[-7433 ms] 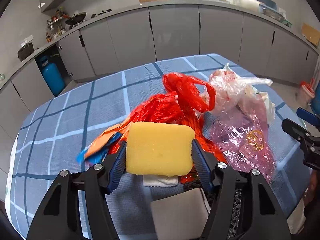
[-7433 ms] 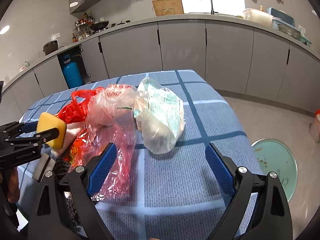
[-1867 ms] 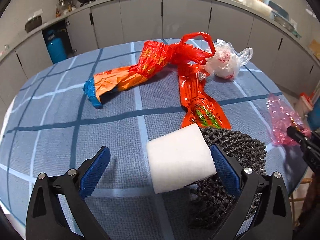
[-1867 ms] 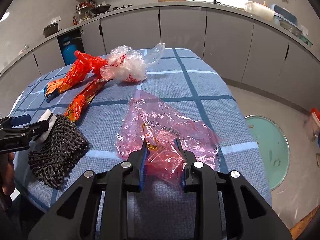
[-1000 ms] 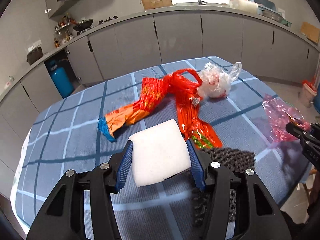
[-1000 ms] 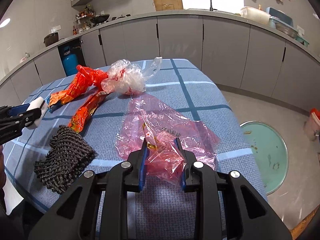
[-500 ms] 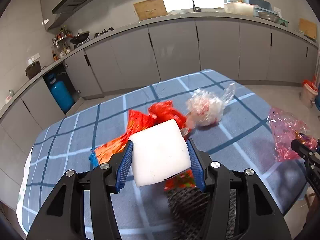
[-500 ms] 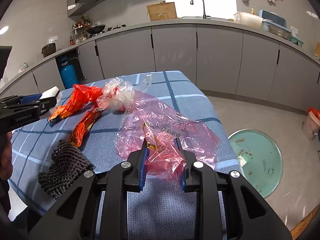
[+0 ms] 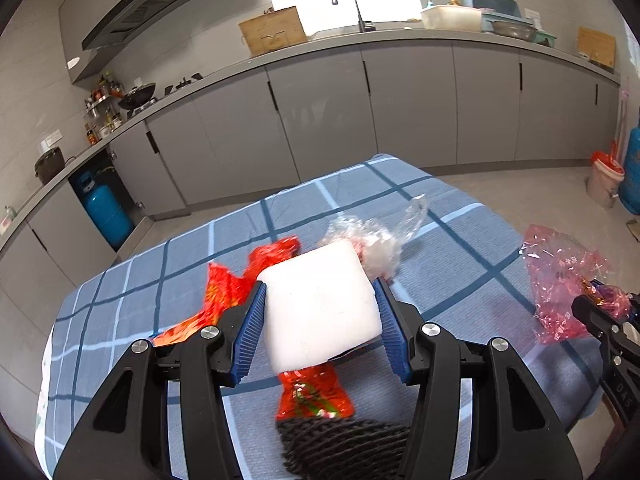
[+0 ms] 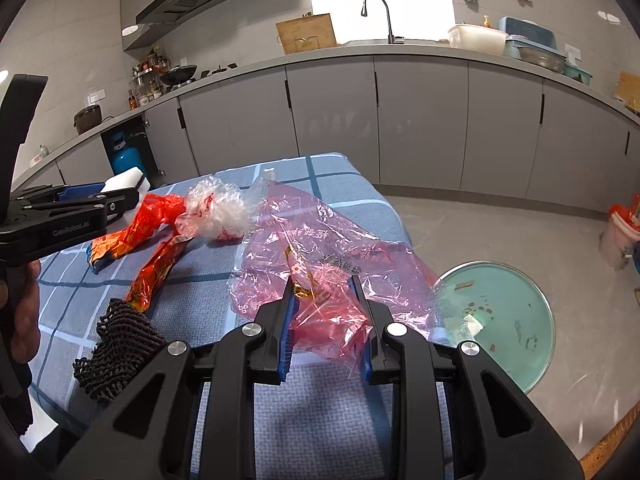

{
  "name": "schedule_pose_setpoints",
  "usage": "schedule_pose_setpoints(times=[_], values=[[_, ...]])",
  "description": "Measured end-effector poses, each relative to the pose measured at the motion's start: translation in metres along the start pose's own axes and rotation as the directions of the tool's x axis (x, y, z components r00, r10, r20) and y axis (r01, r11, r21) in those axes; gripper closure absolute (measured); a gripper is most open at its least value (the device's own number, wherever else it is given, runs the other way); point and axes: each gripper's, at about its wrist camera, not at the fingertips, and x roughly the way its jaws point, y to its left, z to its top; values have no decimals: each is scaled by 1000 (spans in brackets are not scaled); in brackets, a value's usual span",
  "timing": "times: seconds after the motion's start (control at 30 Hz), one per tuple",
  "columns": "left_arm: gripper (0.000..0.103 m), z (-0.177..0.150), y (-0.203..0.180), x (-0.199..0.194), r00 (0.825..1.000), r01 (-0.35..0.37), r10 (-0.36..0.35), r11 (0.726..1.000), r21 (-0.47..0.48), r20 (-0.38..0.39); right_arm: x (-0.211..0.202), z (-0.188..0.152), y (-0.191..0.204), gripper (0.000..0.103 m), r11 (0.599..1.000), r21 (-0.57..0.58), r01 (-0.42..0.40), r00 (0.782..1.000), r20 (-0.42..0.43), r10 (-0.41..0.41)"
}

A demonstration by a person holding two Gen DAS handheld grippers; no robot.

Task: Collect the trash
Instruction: 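Carry the foam block with the left tool while the right tool drops the pink bag into the bucket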

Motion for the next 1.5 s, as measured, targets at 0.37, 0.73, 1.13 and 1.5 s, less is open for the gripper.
schedule_pose_setpoints(times=[0.37,0.73,1.13,1.5], values=[[49,15,-28,2,999,42,-43,999,28,20,1,2,-14,77,999,28,22,1000,12,-23],[49,33,-76,6,993,108,-110,991,74,33,3,2,-40,77,996,66,65,998,16,-67],[49,51,-147,16,975,215,-219,970,114,21,6,-1,-107,77,976,133,173,985,3,-175],[48,61,-215,36,946,321,-323,936,147,-13,21,-12,-169,77,947,194,257,967,-46,-253]])
